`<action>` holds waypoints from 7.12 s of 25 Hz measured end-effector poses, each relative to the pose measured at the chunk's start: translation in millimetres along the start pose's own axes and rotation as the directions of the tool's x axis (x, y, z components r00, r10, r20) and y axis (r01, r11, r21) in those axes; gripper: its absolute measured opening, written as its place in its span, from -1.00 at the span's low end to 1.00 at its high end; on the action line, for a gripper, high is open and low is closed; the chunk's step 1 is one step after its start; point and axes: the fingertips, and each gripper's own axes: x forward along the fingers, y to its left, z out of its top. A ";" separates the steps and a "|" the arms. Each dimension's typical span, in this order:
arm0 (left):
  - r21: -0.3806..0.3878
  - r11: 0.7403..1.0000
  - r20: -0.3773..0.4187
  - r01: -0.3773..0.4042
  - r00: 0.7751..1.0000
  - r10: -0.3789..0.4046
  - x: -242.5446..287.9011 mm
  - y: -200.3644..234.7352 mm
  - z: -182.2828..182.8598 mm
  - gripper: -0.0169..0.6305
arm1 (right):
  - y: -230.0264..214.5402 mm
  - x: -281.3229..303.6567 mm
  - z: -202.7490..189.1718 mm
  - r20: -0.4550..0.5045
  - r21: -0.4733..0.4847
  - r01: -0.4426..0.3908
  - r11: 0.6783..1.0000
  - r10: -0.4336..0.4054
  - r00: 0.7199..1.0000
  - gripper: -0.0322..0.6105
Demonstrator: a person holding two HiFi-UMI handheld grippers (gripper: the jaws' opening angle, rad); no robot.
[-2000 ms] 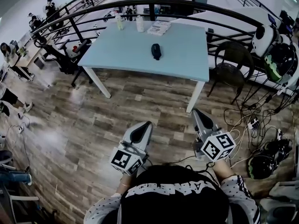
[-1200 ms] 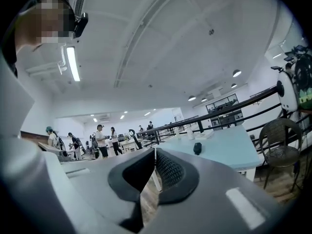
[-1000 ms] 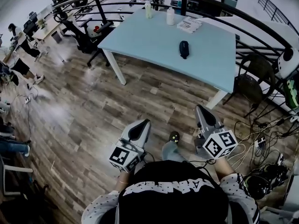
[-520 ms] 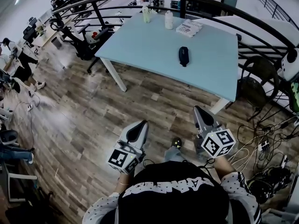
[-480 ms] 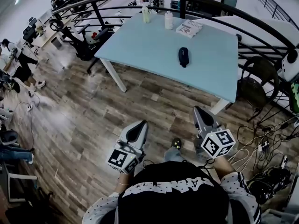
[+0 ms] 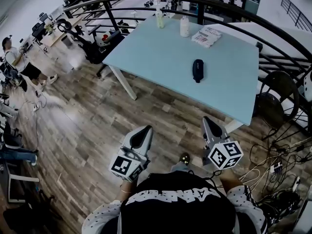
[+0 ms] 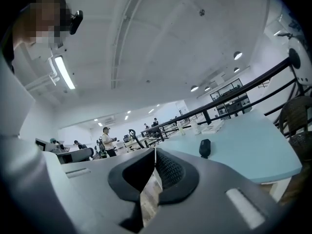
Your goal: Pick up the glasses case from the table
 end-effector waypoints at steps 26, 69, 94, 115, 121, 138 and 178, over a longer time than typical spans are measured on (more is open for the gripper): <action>0.019 1.000 -0.060 0.003 0.998 -0.002 115.4 35.1 -8.6 -0.95 | -85.6 77.7 14.4 0.009 0.025 0.013 1.000 -0.013 1.000 -0.85; -0.032 0.915 -0.082 0.403 0.911 -0.404 420.7 193.6 -23.9 -0.95 | -248.9 287.6 54.1 -0.052 0.057 0.414 0.908 -0.412 0.910 -0.62; -0.034 0.878 -0.093 0.478 0.873 -0.479 505.3 294.6 -38.9 -0.95 | -309.7 403.8 -28.2 -0.349 -0.124 0.549 0.826 -0.555 0.755 -0.13; -0.088 0.875 -0.082 0.475 0.872 -0.482 510.9 330.2 -46.2 -0.95 | -351.8 426.9 -94.5 -0.540 -0.268 0.597 0.756 -0.631 0.557 0.26; -0.099 0.904 -0.077 0.417 0.902 -0.424 502.0 334.9 -40.7 -0.95 | -358.0 426.0 -103.2 -0.576 -0.292 0.574 0.765 -0.620 0.533 0.29; -0.113 0.943 -0.074 0.313 0.944 -0.322 482.7 322.0 -34.0 -0.95 | -357.6 425.5 -105.1 -0.611 -0.244 0.564 0.789 -0.576 0.542 0.29; 0.058 0.927 0.010 0.371 0.928 -0.372 515.6 287.1 48.2 -0.95 | -253.3 396.4 176.3 0.120 -0.112 0.439 0.892 -0.426 0.897 0.26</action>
